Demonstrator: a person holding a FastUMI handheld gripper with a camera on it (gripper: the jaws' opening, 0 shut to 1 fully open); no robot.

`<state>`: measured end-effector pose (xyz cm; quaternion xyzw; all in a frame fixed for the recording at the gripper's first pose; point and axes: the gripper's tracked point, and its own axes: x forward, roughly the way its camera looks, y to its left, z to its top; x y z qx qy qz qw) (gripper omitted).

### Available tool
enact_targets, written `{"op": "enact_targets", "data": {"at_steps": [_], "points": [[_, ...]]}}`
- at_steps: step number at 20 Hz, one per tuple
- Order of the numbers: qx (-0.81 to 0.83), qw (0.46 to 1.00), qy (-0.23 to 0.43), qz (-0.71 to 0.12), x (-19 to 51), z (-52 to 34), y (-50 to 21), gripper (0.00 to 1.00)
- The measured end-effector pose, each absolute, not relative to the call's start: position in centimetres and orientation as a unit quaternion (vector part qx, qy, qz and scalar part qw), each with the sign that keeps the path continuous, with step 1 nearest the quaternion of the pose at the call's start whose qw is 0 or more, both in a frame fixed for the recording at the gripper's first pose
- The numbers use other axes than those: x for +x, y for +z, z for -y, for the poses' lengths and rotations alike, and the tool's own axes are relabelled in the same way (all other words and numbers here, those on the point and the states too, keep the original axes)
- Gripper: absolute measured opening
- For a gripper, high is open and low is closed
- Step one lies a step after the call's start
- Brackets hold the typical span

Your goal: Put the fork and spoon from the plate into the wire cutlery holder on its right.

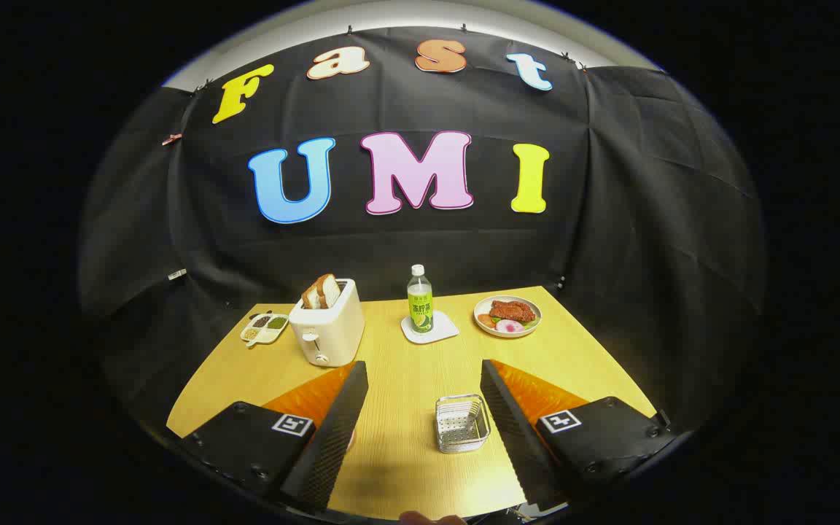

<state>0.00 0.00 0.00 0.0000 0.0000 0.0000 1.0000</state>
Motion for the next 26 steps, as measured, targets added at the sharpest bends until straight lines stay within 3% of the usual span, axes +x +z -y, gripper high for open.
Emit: {"op": "enact_targets", "data": {"at_steps": [26], "points": [[0.007, 0.999, 0.024, -0.028, 1.9, -1.2, -0.7, 0.98]]}}
